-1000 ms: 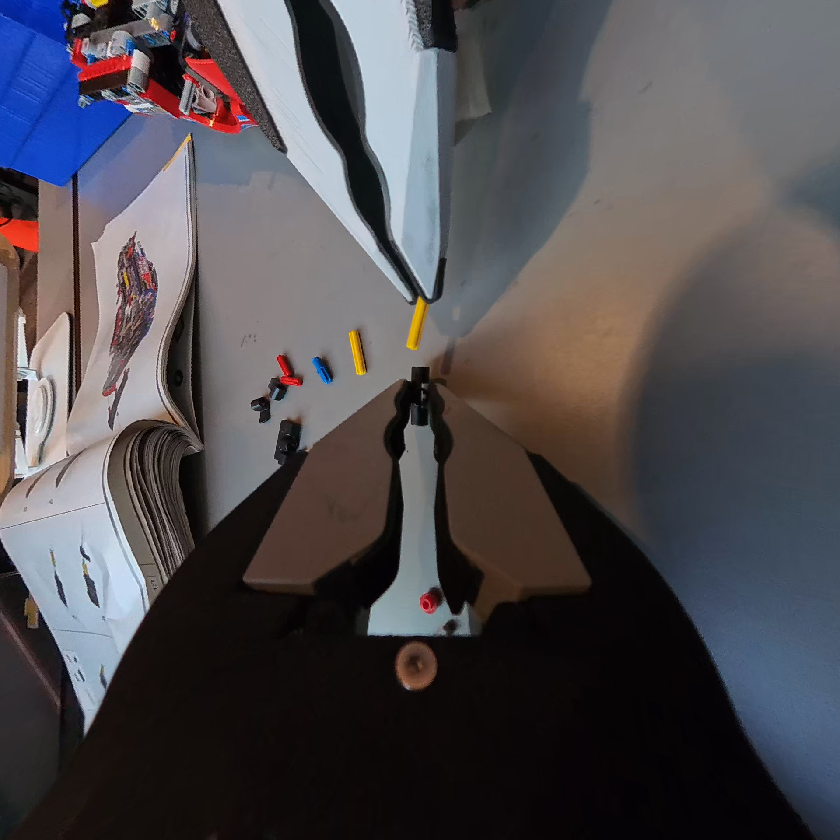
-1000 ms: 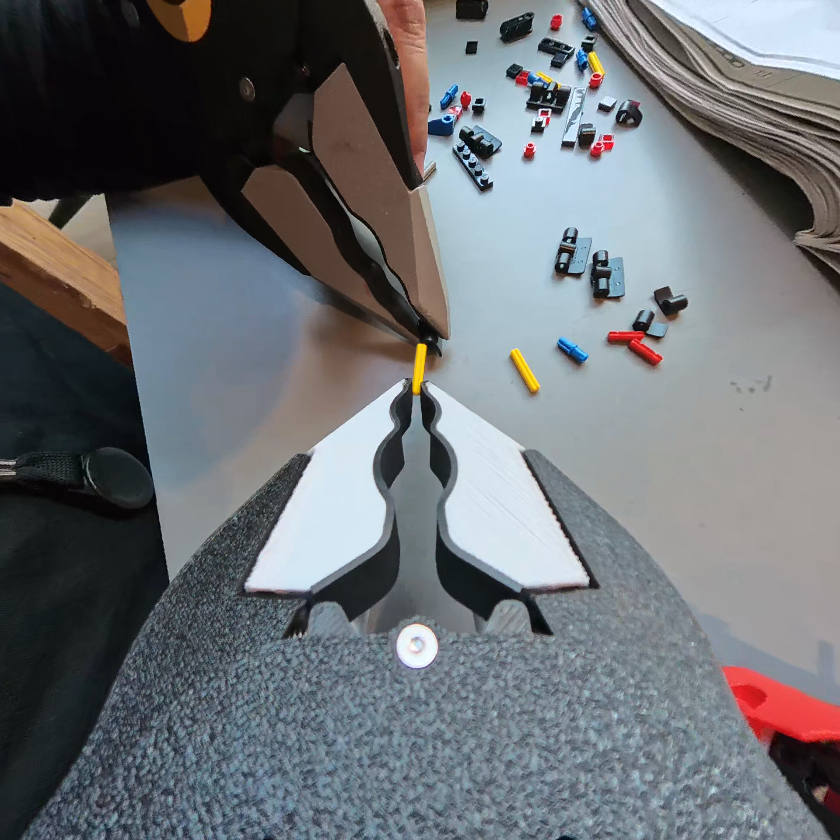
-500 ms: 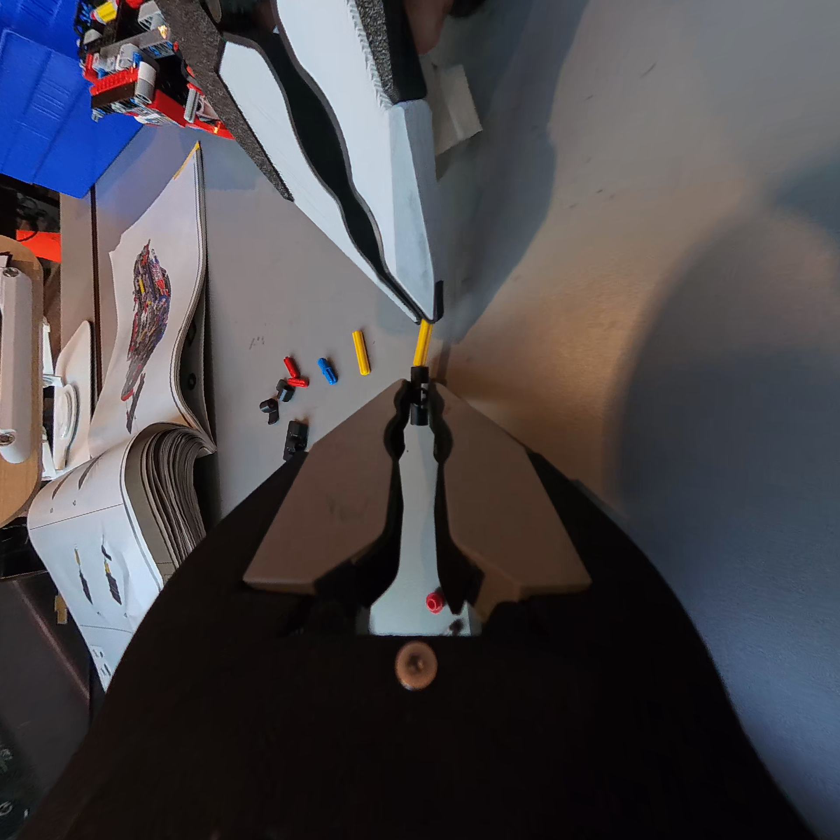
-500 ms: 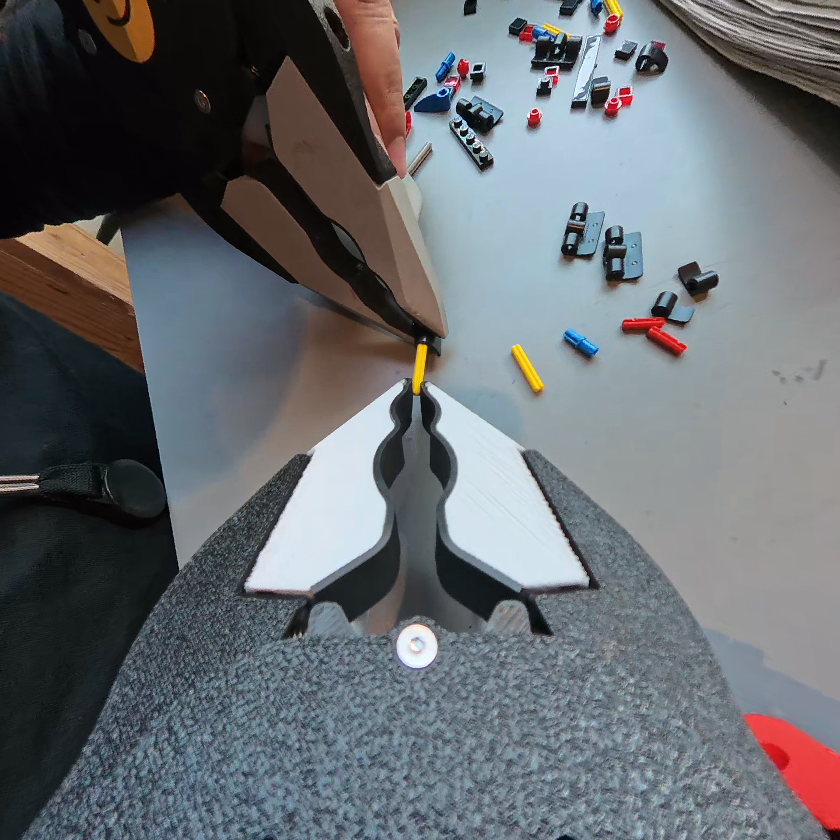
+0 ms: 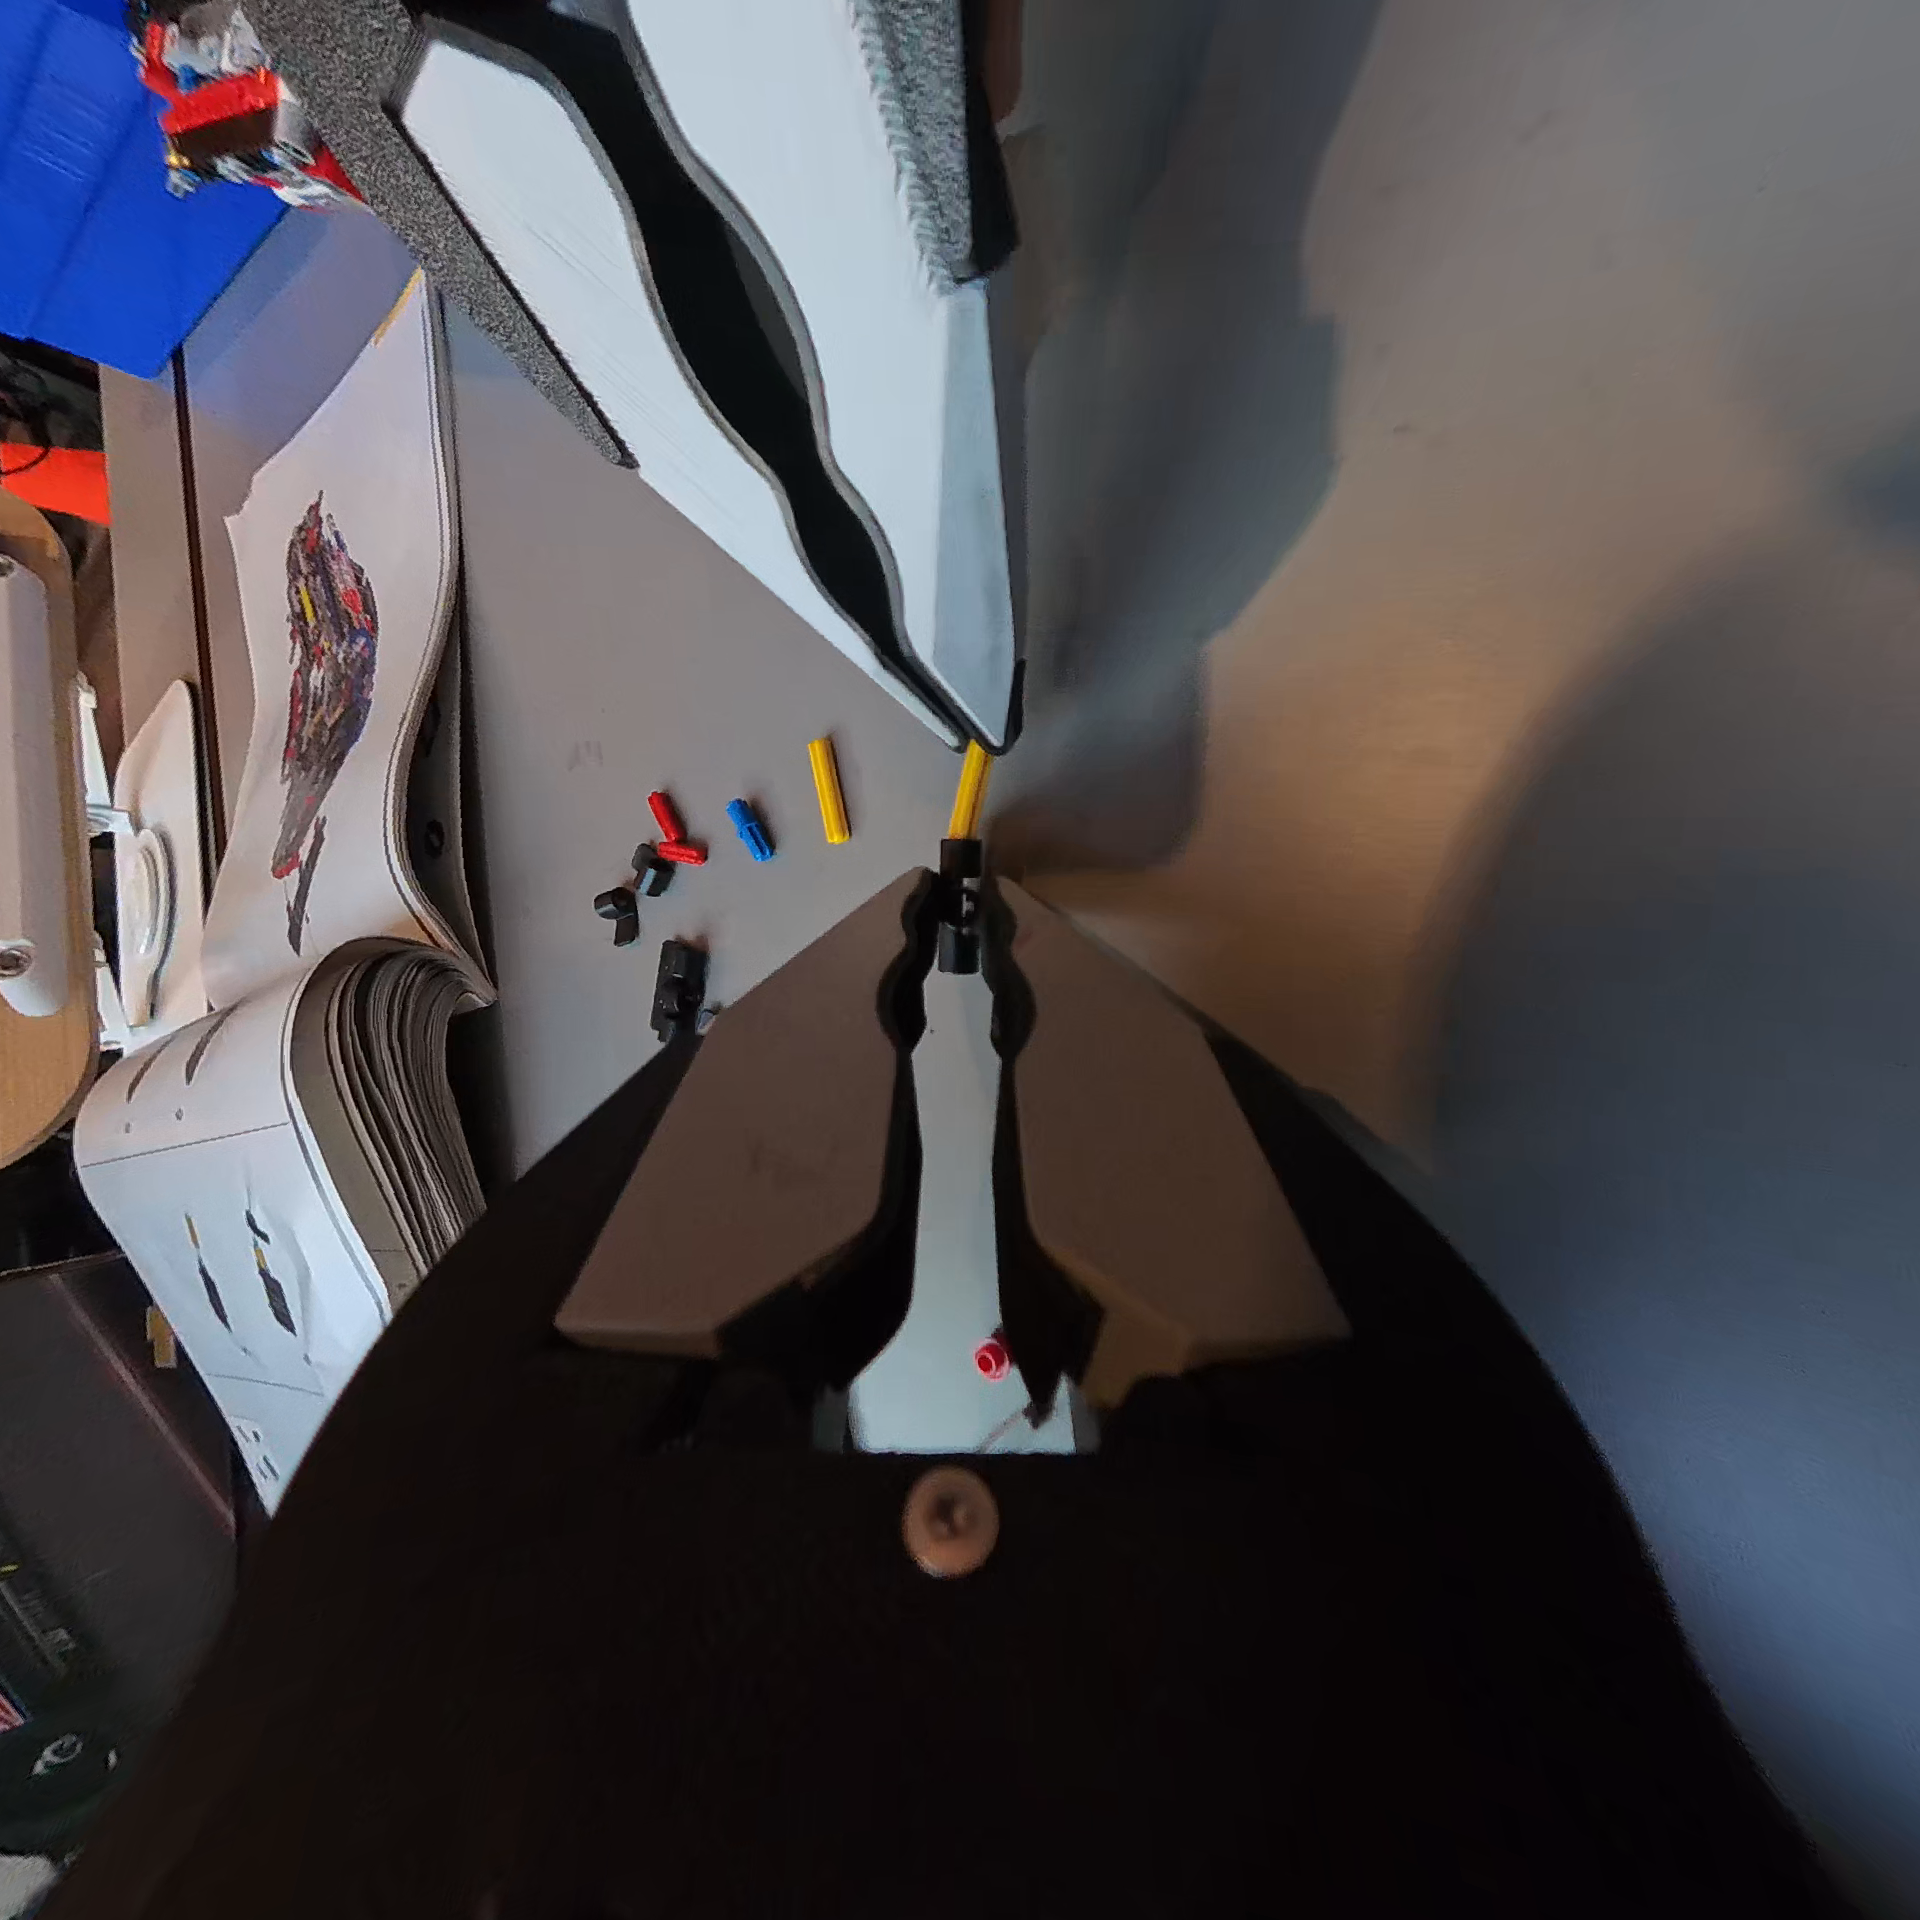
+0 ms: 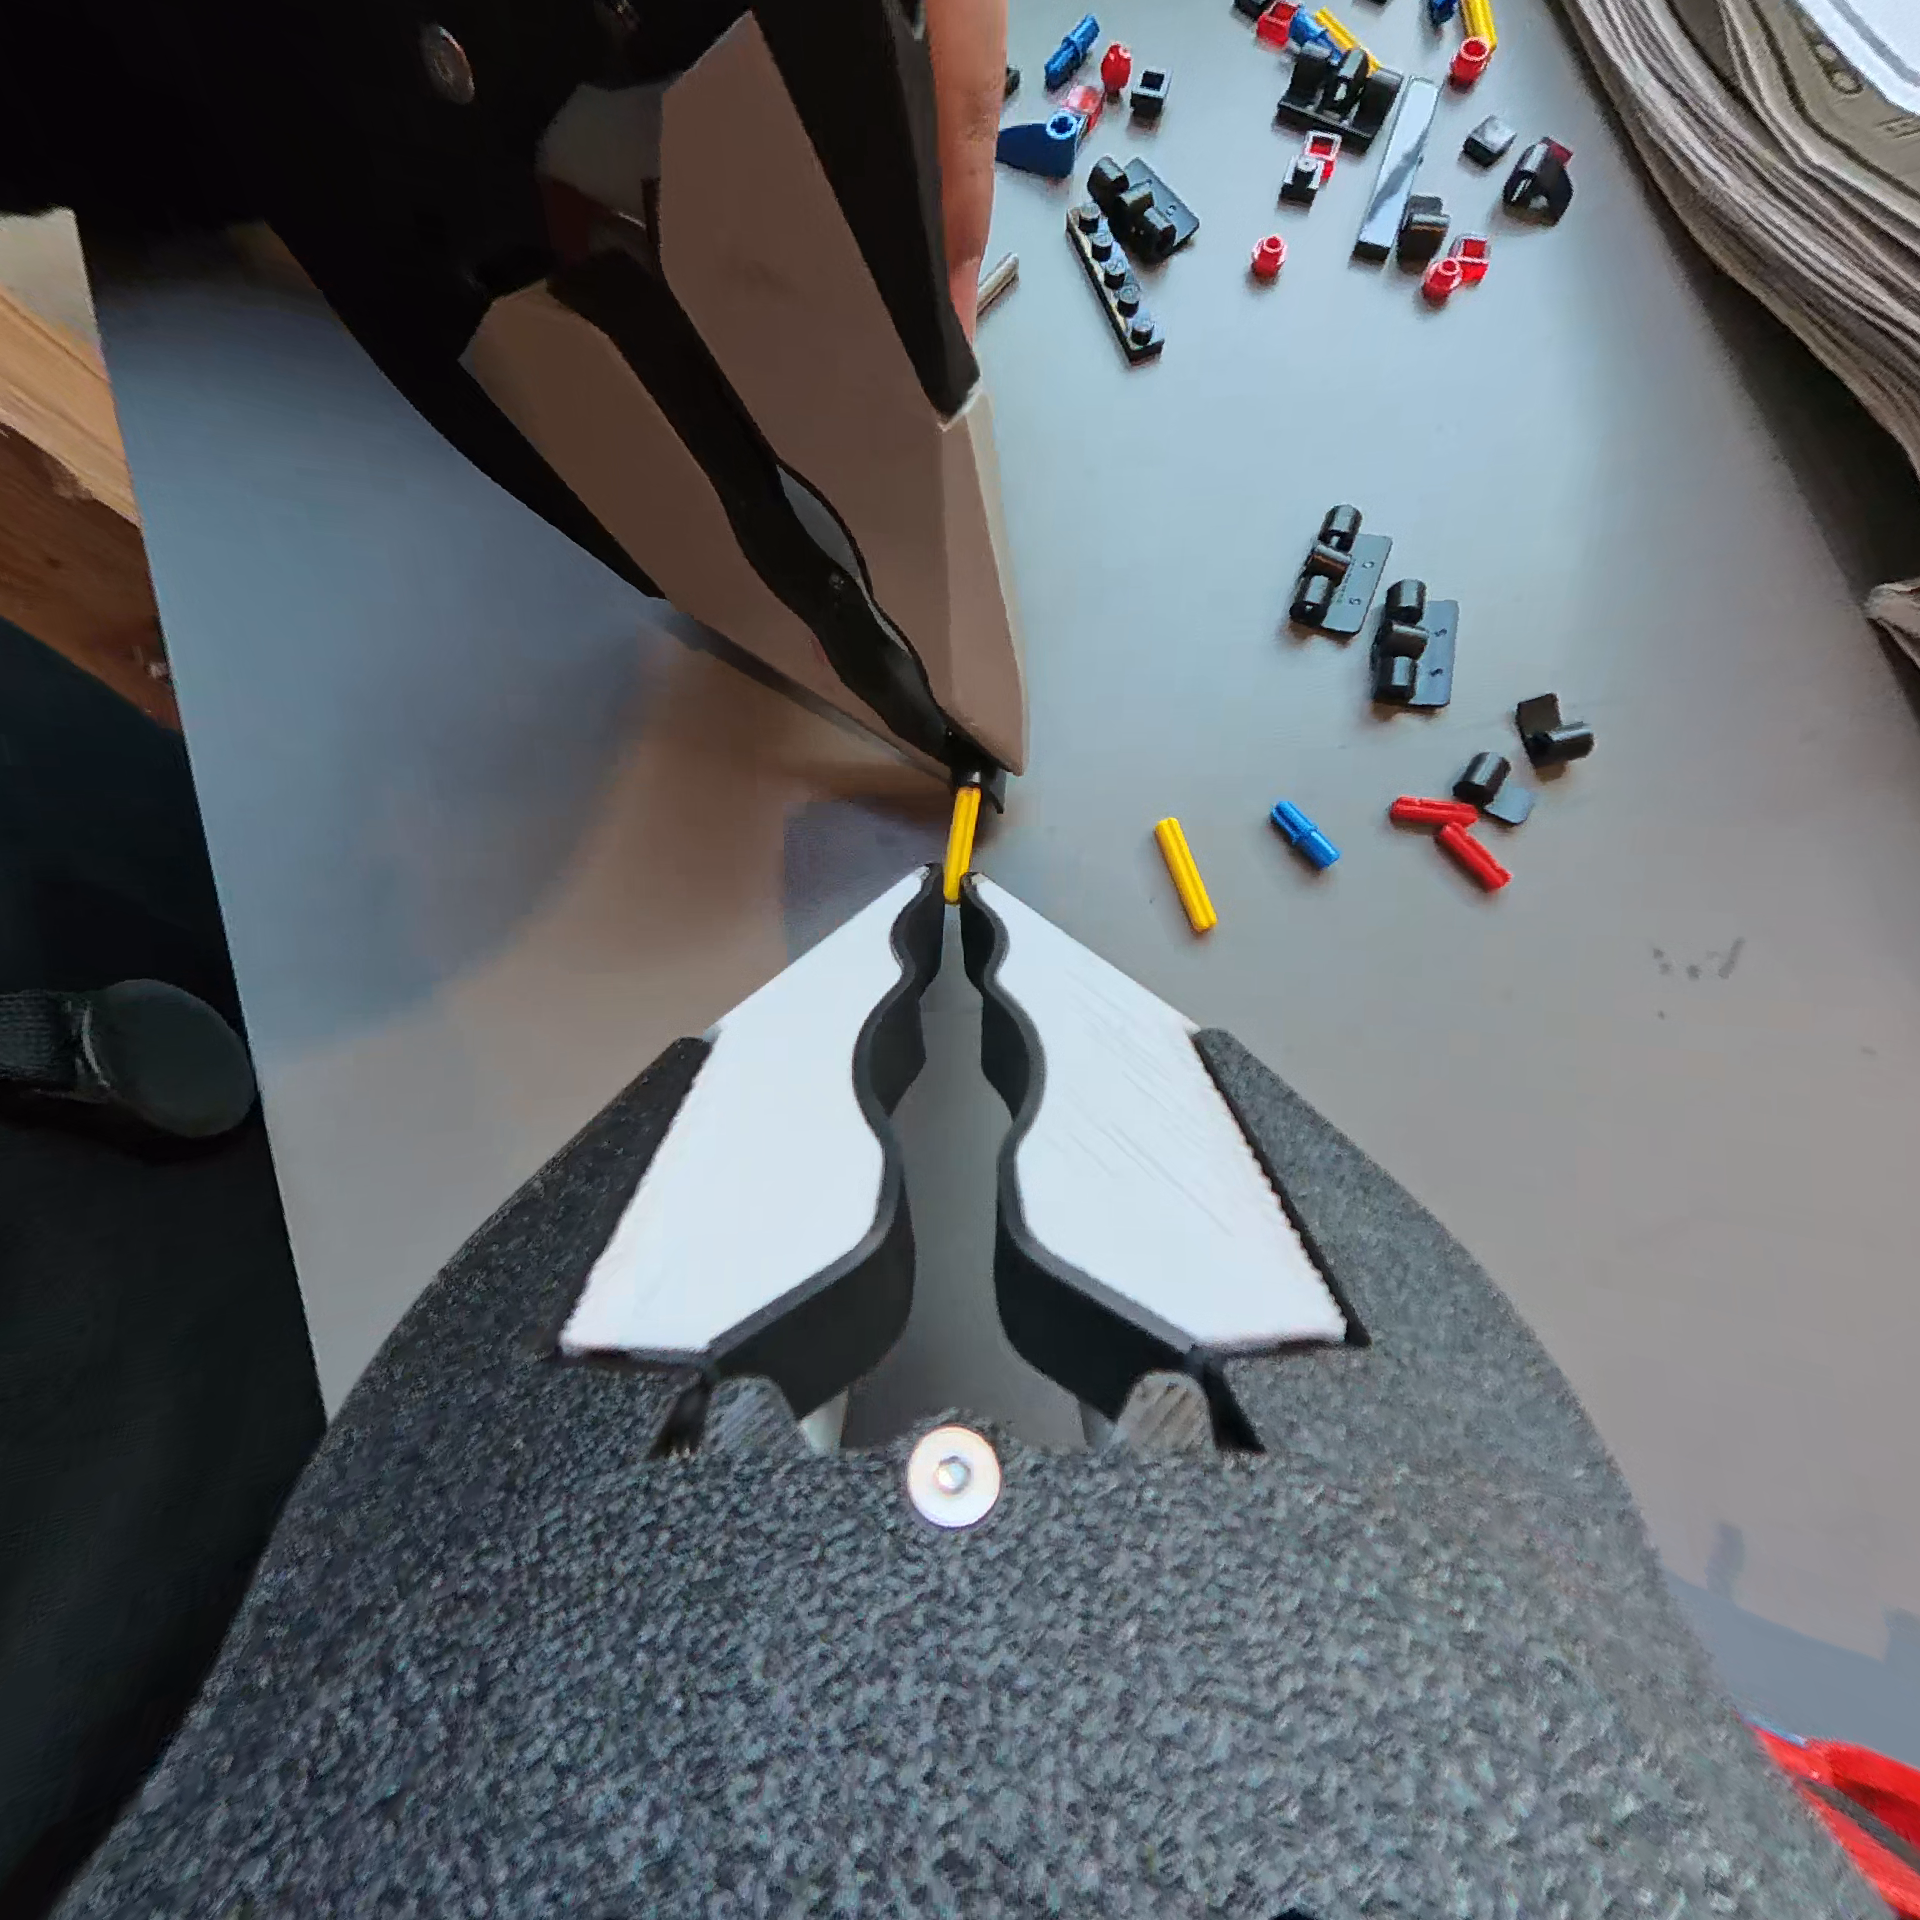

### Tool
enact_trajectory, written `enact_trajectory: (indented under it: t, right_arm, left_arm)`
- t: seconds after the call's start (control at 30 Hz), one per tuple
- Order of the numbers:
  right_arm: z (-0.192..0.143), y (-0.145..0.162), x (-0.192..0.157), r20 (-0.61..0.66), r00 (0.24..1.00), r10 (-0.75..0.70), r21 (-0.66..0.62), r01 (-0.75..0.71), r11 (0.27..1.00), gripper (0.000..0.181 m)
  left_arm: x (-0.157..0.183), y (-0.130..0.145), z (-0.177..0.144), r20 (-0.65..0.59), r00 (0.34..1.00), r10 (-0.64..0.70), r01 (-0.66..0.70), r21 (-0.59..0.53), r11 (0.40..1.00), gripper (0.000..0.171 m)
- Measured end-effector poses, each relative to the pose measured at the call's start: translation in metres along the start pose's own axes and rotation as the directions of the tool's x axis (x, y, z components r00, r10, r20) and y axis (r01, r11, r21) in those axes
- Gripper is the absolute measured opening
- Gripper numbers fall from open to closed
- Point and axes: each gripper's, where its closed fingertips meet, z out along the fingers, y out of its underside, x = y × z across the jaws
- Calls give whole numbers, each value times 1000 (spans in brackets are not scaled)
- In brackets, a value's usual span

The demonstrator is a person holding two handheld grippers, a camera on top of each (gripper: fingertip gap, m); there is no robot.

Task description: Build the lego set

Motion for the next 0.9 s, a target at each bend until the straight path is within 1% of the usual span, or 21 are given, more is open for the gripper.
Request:
enact_trajectory:
  t: [0.07, 0.13, 0.2, 0.27, 0.37, 0.6, 0.73, 0.8, 0.9]
  right_arm:
    - [0, -3, 0, -9, 1000, -12, 12, 12, 1000, 3]
    - [-3, -6, -2, -2, 1000, -18, 19, 18, 1000, 3]
    - [-4, -7, -3, -3, 999, -48, -6, 48, 999, 3]
    - [-2, -4, -2, -1, 998, -65, -32, 65, 997, 3]
    - [-1, -5, -1, 1, 998, -59, -16, 59, 998, 2]
    - [2, -5, 0, -25, 994, -103, 41, 104, 994, 2]
    - [7, 0, 0, -31, 990, -135, 56, 136, 989, 2]
    - [7, -1, 1, -46, 987, -151, 74, 154, 985, 2]
    - [6, -2, -1, -35, 986, -161, 88, 163, 983, 2]
  left_arm:
    - [0, 2, -1, -1, 1000, -1, 1, -23, 1000, 5]
    - [0, 2, -1, 7, 1000, 26, -25, -42, 999, 5]
    - [1, 1, -2, 23, 997, 72, -70, -68, 995, 5]
    - [1, 2, -2, 23, 997, 71, -69, -80, 994, 5]
    - [2, 2, -2, 9, 999, 38, -38, -59, 998, 5]
    - [2, 3, -3, -43, 997, -57, 56, -29, 998, 5]
    - [5, 1, -4, -80, 994, -80, 81, 12, 997, 5]
    - [5, 2, -4, -83, 993, -82, 84, 13, 996, 5]
    - [5, 1, -4, -84, 993, -78, 79, 12, 997, 5]
